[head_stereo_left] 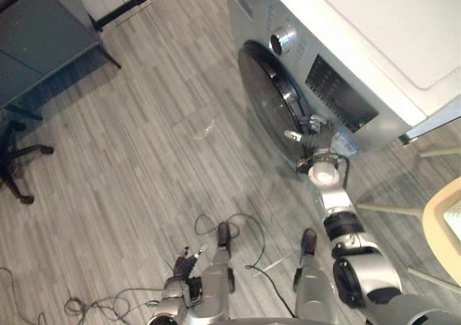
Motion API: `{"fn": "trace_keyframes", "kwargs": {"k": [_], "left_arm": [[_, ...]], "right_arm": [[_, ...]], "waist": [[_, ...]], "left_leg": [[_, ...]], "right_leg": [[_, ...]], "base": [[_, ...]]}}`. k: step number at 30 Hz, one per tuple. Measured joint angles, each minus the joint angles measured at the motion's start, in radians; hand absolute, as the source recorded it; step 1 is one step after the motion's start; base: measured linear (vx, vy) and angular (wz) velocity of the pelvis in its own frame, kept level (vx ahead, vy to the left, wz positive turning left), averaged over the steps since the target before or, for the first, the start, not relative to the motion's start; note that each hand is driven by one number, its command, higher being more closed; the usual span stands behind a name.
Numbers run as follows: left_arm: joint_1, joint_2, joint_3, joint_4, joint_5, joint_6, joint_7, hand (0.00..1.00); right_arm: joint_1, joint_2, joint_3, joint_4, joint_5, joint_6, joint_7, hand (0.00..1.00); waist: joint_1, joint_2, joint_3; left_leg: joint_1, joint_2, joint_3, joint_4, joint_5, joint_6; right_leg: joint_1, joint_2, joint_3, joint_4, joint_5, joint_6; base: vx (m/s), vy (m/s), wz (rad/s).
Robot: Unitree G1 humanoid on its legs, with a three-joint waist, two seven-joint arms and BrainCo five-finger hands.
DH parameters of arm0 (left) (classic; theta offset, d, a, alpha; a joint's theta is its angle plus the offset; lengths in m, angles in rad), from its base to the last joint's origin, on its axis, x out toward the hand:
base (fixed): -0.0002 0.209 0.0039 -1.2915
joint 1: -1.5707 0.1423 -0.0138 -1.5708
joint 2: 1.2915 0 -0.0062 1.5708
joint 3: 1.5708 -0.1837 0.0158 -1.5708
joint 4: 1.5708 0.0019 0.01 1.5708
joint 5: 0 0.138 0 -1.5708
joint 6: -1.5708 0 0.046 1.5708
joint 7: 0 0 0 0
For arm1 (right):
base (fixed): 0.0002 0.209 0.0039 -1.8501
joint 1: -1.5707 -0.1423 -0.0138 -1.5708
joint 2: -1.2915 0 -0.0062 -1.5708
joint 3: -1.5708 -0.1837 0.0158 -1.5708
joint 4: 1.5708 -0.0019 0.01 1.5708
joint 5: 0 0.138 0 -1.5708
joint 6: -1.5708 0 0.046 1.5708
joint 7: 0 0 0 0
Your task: Pick up the laundry basket with both hands and put the clothes into the washing machine.
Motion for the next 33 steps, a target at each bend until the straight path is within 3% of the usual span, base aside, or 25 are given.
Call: {"fn": "trace_keyframes", "kwargs": {"k": [2, 5, 9, 13, 16, 18, 23, 29, 33], "left_arm": [[0.001, -0.004, -0.005, -0.014, 0.001, -0.001, 0.0, 0.0], [0.004, -0.002, -0.005, -0.013, 0.001, 0.003, 0.003, 0.0], [0.003, -0.002, -0.005, -0.013, 0.001, 0.003, 0.019, 0.0], [0.003, -0.003, -0.005, -0.017, 0.004, 0.004, 0.019, 0.0], [0.004, 0.004, -0.004, -0.017, 0.013, 0.008, 0.019, 0.0], [0.005, 0.014, -0.003, -0.017, 0.02, 0.018, 0.019, 0.0], [0.003, 0.038, -0.001, -0.016, 0.054, 0.023, 0.018, 0.0], [0.003, 0.039, -0.006, -0.018, 0.101, 0.034, 0.016, 0.0], [0.01, 0.063, -0.074, -0.156, 0.101, 0.032, -0.007, 0.0]], "right_arm": [[-0.033, -0.011, -0.028, 0.076, 0.029, 0.007, -0.004, 0.0], [-0.009, 0.001, -0.009, 0.104, 0.065, 0.021, -0.002, 0.0], [0.08, 0.031, 0.237, 0.007, 0.065, 0.032, 0.03, 0.0], [0.192, 0.098, 0.528, -0.059, 0.061, 0.026, 0.15, 0.0], [0.221, 0.143, 0.622, -0.06, 0.061, 0.02, 0.204, 0.0], [0.235, 0.172, 0.659, -0.06, 0.062, 0.016, 0.248, 0.0], [0.31, 0.137, 0.636, -0.132, 0.065, -0.008, 0.267, 0.0], [0.466, 0.047, 0.496, -0.167, 0.052, -0.012, 0.284, 0.0], [0.633, -0.008, 0.349, -0.216, 0.027, -0.012, 0.286, 0.0]], "waist": [[0.008, 0.017, 0.017], [0.029, 0.017, 0.02], [0.027, 0.017, 0.02], [0.023, 0.012, 0.018], [0.025, -0.008, 0.007], [0.026, -0.046, -0.011], [0.021, -0.107, -0.042], [-0.004, -0.123, -0.065], [-0.014, -0.142, -0.105]], "left_leg": [[-0.014, -0.001, -0.024, 0.0, 0.003, 0.004], [-0.023, -0.004, -0.046, 0.0, 0.004, 0.004], [-0.018, -0.006, -0.047, 0.0, 0.004, 0.004], [0.021, -0.008, -0.049, 0.0, 0.004, 0.004], [0.026, -0.009, -0.048, 0.001, 0.005, 0.003], [0.028, -0.009, -0.043, 0.001, 0.005, 0.003], [0.054, -0.008, -0.001, 0.0, 0.002, 0.003], [0.078, -0.007, 0.043, -0.001, -0.026, 0.009], [0.093, -0.006, 0.08, -0.001, -0.039, 0.013]], "right_leg": [[0.0, 0.0, -0.02, -0.001, 0.001, 0.0], [0.004, -0.001, -0.029, 0.0, 0.002, -0.001], [0.012, -0.005, -0.037, 0.001, 0.004, 0.004], [0.059, -0.007, -0.05, -0.004, -0.006, 0.011], [0.068, -0.007, -0.048, -0.008, -0.008, 0.011], [0.07, -0.008, -0.044, -0.009, -0.008, 0.011], [0.07, -0.007, 0.0, -0.009, -0.008, 0.01], [0.07, -0.005, 0.049, -0.013, -0.008, 0.012], [0.067, 0.004, 0.108, -0.031, -0.002, 0.018]], "base": [[-0.12, 0.033, 0.36], [-0.05, 0.018, 0.2], [0.01, -0.003, 0.04], [0.05, -0.018, 0.07], [0.02, -0.004, 0.03], [0.0, 0.0, 0.0], [-0.02, 0.012, -0.19], [-0.04, 0.026, -0.16], [0.02, 0.013, -0.25]]}}
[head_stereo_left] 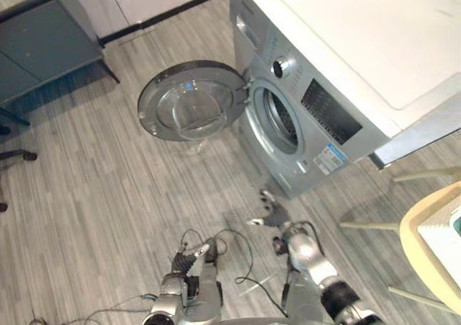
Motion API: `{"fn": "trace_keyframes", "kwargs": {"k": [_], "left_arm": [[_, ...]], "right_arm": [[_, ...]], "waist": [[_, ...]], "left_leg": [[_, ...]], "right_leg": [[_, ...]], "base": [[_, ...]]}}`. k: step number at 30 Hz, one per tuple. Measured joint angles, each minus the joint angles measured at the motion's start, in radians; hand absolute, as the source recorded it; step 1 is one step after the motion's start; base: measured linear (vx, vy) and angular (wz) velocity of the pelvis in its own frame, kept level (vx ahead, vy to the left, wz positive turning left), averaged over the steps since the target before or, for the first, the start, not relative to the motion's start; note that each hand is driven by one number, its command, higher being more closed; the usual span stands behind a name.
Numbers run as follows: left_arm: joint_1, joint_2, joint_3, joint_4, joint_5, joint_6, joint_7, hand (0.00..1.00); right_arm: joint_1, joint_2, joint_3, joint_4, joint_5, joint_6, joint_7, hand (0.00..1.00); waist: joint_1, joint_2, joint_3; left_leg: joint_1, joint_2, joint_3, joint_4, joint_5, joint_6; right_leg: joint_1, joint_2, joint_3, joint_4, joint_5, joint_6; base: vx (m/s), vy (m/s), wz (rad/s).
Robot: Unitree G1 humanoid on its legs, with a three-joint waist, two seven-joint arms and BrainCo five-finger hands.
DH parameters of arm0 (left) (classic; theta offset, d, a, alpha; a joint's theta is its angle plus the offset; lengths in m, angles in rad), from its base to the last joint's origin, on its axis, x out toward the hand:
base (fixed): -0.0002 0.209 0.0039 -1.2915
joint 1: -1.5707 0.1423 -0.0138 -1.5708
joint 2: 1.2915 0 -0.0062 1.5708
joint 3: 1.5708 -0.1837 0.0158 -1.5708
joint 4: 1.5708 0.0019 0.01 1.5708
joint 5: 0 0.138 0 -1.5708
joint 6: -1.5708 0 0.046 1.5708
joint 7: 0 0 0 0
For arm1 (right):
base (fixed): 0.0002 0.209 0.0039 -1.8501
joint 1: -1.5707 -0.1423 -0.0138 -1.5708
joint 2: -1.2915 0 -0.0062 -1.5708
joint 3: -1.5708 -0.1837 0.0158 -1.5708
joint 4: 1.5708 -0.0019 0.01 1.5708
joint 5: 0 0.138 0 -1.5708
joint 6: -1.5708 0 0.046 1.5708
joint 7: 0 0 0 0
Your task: Pick up the laundry basket with both hands and put the clothes into the washing machine.
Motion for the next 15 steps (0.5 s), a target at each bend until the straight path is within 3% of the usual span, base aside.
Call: {"fn": "trace_keyframes", "kwargs": {"k": [5, 10, 12, 15], "left_arm": [[-0.098, 0.074, 0.017, -0.127, 0.0, -0.021, 0.003, 0.0], [-0.351, 0.189, 0.115, 0.0, -0.002, -0.02, 0.052, 0.0], [-0.49, 0.278, 0.194, 0.11, -0.024, -0.012, 0.076, 0.0], [-0.595, 0.347, 0.25, 0.14, -0.139, 0.005, 0.097, 0.0]], "right_arm": [[0.089, -0.008, -0.109, 0.0, -0.012, -0.002, 0.001, 0.0], [0.101, -0.017, -0.17, 0.068, -0.024, -0.006, 0.019, 0.0], [0.092, -0.019, -0.248, 0.168, -0.012, 0.0, 0.018, 0.0], [0.127, -0.035, -0.299, 0.179, 0.071, 0.005, 0.017, 0.0]], "waist": [[-0.03, -0.03, -0.027], [-0.073, -0.049, -0.018], [-0.1, -0.084, 0.003], [-0.113, -0.125, 0.03]], "left_leg": [[0.0, 0.023, 0.086, 0.0, -0.009, -0.007], [0.001, 0.046, 0.166, 0.0, -0.009, -0.008], [0.023, 0.057, 0.193, 0.0, -0.011, -0.011], [0.028, 0.061, 0.212, 0.0, -0.013, -0.014]], "right_leg": [[-0.056, 0.032, 0.097, -0.022, 0.042, -0.012], [-0.106, 0.063, 0.173, -0.033, 0.077, -0.021], [-0.105, 0.077, 0.197, -0.033, 0.084, -0.029], [-0.113, 0.084, 0.219, -0.033, 0.088, -0.031]], "base": [[0.02, -0.01, -0.54], [0.0, -0.04, -0.57], [-0.02, -0.043, -0.37], [-0.03, -0.022, -0.25]]}}
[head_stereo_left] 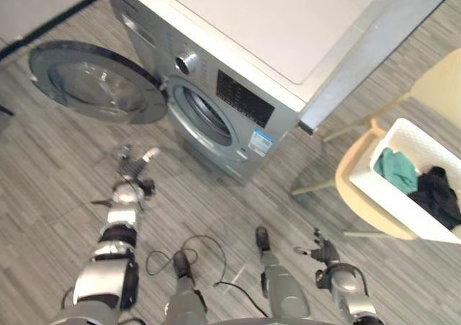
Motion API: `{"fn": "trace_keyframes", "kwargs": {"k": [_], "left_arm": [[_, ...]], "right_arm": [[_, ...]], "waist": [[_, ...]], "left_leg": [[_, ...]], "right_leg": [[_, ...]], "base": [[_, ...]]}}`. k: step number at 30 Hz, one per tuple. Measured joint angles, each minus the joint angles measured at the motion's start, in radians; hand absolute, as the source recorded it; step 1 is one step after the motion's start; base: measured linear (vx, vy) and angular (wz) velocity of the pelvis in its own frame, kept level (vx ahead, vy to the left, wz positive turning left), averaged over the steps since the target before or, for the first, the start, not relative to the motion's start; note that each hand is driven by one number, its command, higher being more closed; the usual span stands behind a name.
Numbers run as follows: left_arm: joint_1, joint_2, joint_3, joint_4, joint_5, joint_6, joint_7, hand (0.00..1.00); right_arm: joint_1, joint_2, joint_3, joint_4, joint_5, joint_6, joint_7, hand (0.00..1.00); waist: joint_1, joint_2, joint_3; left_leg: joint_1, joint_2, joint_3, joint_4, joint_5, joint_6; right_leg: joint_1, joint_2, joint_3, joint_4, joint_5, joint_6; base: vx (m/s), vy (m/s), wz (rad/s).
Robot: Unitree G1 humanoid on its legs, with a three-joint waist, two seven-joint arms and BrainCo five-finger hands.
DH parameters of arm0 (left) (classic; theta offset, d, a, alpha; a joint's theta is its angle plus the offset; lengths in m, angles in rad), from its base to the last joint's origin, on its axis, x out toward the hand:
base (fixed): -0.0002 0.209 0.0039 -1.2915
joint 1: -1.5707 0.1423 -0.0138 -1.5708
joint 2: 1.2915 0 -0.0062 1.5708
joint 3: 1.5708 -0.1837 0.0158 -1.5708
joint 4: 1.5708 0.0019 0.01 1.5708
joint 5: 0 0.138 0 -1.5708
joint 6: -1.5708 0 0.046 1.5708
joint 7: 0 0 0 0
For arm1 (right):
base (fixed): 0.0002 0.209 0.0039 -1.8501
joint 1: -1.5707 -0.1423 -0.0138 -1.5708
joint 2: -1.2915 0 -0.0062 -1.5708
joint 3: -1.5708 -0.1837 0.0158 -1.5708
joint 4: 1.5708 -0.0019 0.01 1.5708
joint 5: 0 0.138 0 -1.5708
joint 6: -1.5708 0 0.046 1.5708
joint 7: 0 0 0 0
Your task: Pick up the laundry basket with both hands and put the clothes into the washing machine.
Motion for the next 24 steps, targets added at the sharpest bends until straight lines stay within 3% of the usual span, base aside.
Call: {"fn": "trace_keyframes", "kwargs": {"k": [3, 9, 11, 15, 24], "left_arm": [[-0.056, 0.058, 0.039, 0.03, -0.072, 0.009, 0.017, 0.0], [-0.103, 0.111, 0.131, 0.077, -0.081, 0.035, 0.016, 0.0], [-0.133, 0.113, 0.155, 0.077, -0.081, 0.042, 0.015, 0.0], [-0.184, 0.113, 0.188, 0.077, -0.08, 0.05, 0.014, 0.0], [-0.255, 0.155, 0.195, 0.077, -0.101, 0.051, 0.014, 0.0]], "right_arm": [[0.032, -0.007, -0.011, 0.011, 0.049, 0.0, -0.002, 0.0], [0.051, 0.034, -0.116, 0.07, 0.109, 0.0, -0.022, 0.0], [0.056, 0.055, -0.167, 0.091, 0.235, -0.001, -0.031, 0.0], [0.06, 0.092, -0.222, 0.098, 0.349, -0.002, -0.03, 0.0], [0.067, 0.112, -0.245, 0.12, 0.427, -0.013, -0.023, 0.0]], "waist": [[-0.018, -0.025, 0.026], [-0.011, -0.04, 0.049], [-0.004, -0.047, 0.057], [0.012, -0.063, 0.066], [0.038, -0.118, 0.089]], "left_leg": [[-0.004, 0.0, 0.005, 0.0, -0.001, -0.001], [-0.016, 0.004, 0.027, 0.0, 0.0, -0.003], [-0.026, 0.008, 0.035, -0.001, 0.0, -0.005], [-0.041, 0.016, 0.046, -0.002, -0.002, -0.009], [-0.055, 0.045, 0.051, -0.001, 0.002, -0.029]], "right_leg": [[-0.009, 0.001, 0.008, 0.003, 0.001, 0.0], [-0.032, 0.008, 0.032, 0.007, 0.001, 0.0], [-0.042, 0.01, 0.032, 0.007, 0.001, -0.001], [-0.061, 0.017, 0.035, 0.006, 0.003, -0.003], [-0.075, 0.046, 0.036, 0.003, 0.006, -0.008]], "base": [[-0.02, -0.011, -0.07], [0.0, -0.002, -0.07], [0.0, 0.0, 0.0], [0.01, -0.001, -0.06], [0.01, -0.004, -0.03]]}}
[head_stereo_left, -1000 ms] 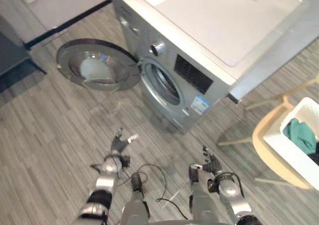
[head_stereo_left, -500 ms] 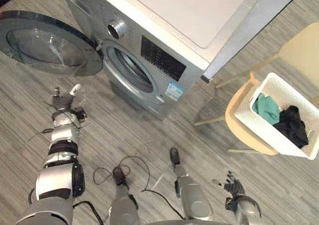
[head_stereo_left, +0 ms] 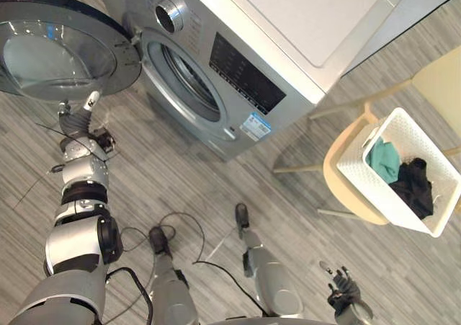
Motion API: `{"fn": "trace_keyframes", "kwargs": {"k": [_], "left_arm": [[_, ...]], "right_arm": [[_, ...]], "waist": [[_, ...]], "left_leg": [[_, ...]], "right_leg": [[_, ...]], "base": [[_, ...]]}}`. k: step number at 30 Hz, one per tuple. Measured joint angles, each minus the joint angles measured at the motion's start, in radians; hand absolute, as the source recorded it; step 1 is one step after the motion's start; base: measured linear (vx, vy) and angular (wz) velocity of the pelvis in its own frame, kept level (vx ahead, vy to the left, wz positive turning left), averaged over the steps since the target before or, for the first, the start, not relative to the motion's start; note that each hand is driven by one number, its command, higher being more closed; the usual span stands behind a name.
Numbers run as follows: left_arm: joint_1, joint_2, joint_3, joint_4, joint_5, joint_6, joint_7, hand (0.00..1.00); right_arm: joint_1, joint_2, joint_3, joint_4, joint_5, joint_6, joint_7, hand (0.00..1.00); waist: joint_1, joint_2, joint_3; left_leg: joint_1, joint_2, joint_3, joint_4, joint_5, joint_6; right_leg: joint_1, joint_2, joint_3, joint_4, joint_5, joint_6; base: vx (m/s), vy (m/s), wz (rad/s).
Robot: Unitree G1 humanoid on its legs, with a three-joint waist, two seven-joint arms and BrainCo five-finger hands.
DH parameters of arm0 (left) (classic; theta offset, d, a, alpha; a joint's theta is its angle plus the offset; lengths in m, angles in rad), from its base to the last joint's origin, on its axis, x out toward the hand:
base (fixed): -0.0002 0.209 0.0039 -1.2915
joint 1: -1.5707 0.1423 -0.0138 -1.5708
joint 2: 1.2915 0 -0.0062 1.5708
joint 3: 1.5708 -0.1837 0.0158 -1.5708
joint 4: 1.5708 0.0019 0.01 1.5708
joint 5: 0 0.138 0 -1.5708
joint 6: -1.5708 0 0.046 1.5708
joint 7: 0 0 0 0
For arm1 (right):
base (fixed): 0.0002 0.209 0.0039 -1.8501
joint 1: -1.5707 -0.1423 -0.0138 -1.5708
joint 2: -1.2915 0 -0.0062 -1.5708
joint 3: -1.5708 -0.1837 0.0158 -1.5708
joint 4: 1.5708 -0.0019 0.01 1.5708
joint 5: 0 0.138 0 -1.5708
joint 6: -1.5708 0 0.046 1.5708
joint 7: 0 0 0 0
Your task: Pick up the laundry basket with both hands and put the clothes into the washing machine.
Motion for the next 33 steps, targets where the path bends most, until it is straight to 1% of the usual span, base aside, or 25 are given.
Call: {"fn": "trace_keyframes", "kwargs": {"k": [1, 3, 7, 10, 11, 15, 17, 21, 24, 25, 27, 29, 30, 31, 32, 33], "left_arm": [[-0.005, 0.009, 0.0, 0.0, 0.0, 0.0, 0.0, 0.0], [-0.028, 0.037, 0.0, 0.001, 0.0, 0.0, 0.0, 0.0], [-0.039, 0.071, 0.003, 0.001, 0.0, -0.001, 0.0, 0.0], [-0.039, 0.074, 0.041, 0.004, 0.0, -0.001, 0.002, 0.0], [-0.04, 0.074, 0.041, 0.004, 0.0, -0.001, 0.001, 0.0], [-0.041, 0.076, 0.044, 0.004, 0.0, -0.001, 0.001, 0.0], [-0.041, 0.081, 0.067, 0.013, 0.0, -0.001, 0.001, 0.0], [-0.031, 0.09, 0.069, 0.033, 0.0, -0.001, 0.0, 0.0], [0.022, 0.091, 0.065, 0.025, 0.002, -0.003, 0.0, 0.0], [0.056, 0.084, 0.064, 0.016, 0.007, -0.004, 0.0, 0.0], [0.15, 0.04, 0.056, -0.034, 0.024, -0.005, 0.0, 0.0], [0.244, -0.008, 0.013, -0.083, 0.042, -0.013, -0.005, 0.0], [0.311, -0.046, -0.014, -0.117, 0.043, -0.015, -0.016, 0.0], [0.365, -0.082, -0.028, -0.152, 0.045, -0.016, -0.024, 0.0], [0.426, -0.121, -0.051, -0.192, 0.048, -0.02, -0.029, 0.0], [0.503, -0.183, -0.073, -0.239, 0.052, -0.024, -0.046, 0.0]], "right_arm": [[0.0, 0.0, -0.002, 0.001, 0.002, -0.002, -0.001, 0.0], [-0.001, 0.001, -0.03, 0.008, 0.011, -0.009, -0.012, 0.0], [-0.003, 0.001, -0.079, 0.044, 0.031, -0.012, -0.023, 0.0], [-0.005, 0.001, -0.097, 0.068, 0.031, -0.012, -0.022, 0.0], [-0.007, 0.001, -0.108, 0.086, 0.031, -0.011, -0.022, 0.0], [-0.015, 0.001, -0.117, 0.104, 0.031, -0.007, -0.021, 0.0], [-0.022, 0.001, -0.117, 0.104, 0.031, -0.007, -0.021, 0.0], [-0.022, 0.002, -0.117, 0.105, 0.031, -0.008, -0.021, 0.0], [-0.022, 0.005, -0.118, 0.106, 0.03, -0.008, -0.021, 0.0], [-0.022, 0.008, -0.121, 0.106, 0.03, -0.007, -0.021, 0.0], [-0.022, 0.019, -0.137, 0.117, 0.029, -0.005, -0.022, 0.0], [-0.027, 0.024, -0.158, 0.124, 0.029, 0.002, -0.022, 0.0], [-0.027, 0.024, -0.159, 0.124, 0.027, 0.003, -0.021, 0.0], [-0.03, 0.024, -0.167, 0.124, 0.019, 0.006, -0.021, 0.0], [-0.032, 0.025, -0.176, 0.123, 0.001, 0.008, -0.021, 0.0], [-0.03, 0.023, -0.183, 0.123, -0.013, 0.01, -0.021, 0.0]], "waist": [[0.0, -0.004, 0.002], [0.001, -0.02, 0.009], [0.006, -0.038, 0.016], [0.012, -0.039, 0.016], [0.019, -0.039, 0.015], [0.027, -0.042, 0.015], [0.027, -0.051, 0.019], [0.028, -0.063, 0.017], [0.027, -0.063, 0.017], [0.027, -0.063, 0.017], [0.026, -0.062, 0.016], [0.027, -0.056, 0.014], [0.029, -0.05, 0.01], [0.029, -0.041, 0.006], [0.03, -0.027, -0.003], [0.029, 0.001, -0.025]], "left_leg": [[0.0, 0.001, 0.0, 0.0, 0.0, 0.0], [-0.003, 0.002, -0.002, 0.0, 0.0, 0.0], [-0.011, 0.003, -0.005, 0.0, 0.0, 0.0], [-0.016, 0.003, -0.005, 0.0, 0.0, -0.001], [-0.014, 0.004, -0.005, 0.0, 0.0, -0.001], [-0.007, 0.012, -0.006, 0.0, 0.002, -0.003], [0.007, 0.013, -0.006, 0.0, 0.002, -0.003], [0.014, 0.013, -0.011, 0.0, 0.002, -0.003], [0.019, 0.013, -0.018, 0.0, 0.002, -0.002], [0.025, 0.013, -0.018, 0.0, 0.002, -0.002], [0.044, 0.012, -0.025, 0.0, 0.002, -0.003], [0.056, 0.009, -0.028, 0.0, 0.002, -0.003], [0.064, 0.006, -0.029, 0.0, 0.002, -0.003], [0.071, 0.002, -0.032, 0.0, 0.002, -0.003], [0.077, -0.004, -0.034, 0.0, 0.002, -0.002], [0.077, -0.012, -0.043, 0.0, 0.002, -0.002]], "right_leg": [[0.0, 0.001, 0.0, 0.0, 0.0, -0.001], [-0.001, 0.002, -0.002, -0.001, 0.001, -0.001], [-0.006, 0.002, -0.004, -0.001, 0.0, -0.002], [-0.012, 0.003, -0.003, -0.001, 0.001, -0.002], [-0.011, 0.004, -0.002, -0.001, 0.001, -0.003], [-0.004, 0.012, -0.002, 0.0, 0.004, -0.006], [0.009, 0.014, -0.001, 0.0, 0.004, -0.007], [0.016, 0.014, -0.002, 0.001, 0.0, -0.011], [0.022, 0.014, -0.004, 0.003, -0.001, -0.013], [0.029, 0.014, -0.004, 0.003, -0.002, -0.013], [0.052, 0.013, -0.011, 0.003, -0.01, -0.013], [0.06, 0.009, -0.029, 0.025, -0.025, -0.016], [0.063, 0.006, -0.032, 0.042, -0.039, -0.014], [0.07, 0.001, -0.037, 0.05, -0.046, -0.013], [0.076, -0.004, -0.039, 0.055, -0.054, -0.012], [0.084, -0.015, -0.051, 0.056, -0.062, -0.008]], "base": [[0.0, 0.0, 0.0], [-0.01, 0.004, 0.02], [-0.02, 0.008, 0.03], [0.0, 0.003, -0.01], [0.0, 0.007, -0.05], [0.0, 0.002, -0.01], [0.0, 0.0, 0.0], [-0.03, 0.01, 0.04], [-0.01, 0.002, 0.01], [0.0, 0.0, 0.0], [0.01, 0.009, 0.11], [0.01, 0.017, 0.16], [0.01, 0.03, 0.17], [0.01, 0.034, 0.17], [0.01, 0.039, 0.24], [0.03, 0.048, 0.35]]}}
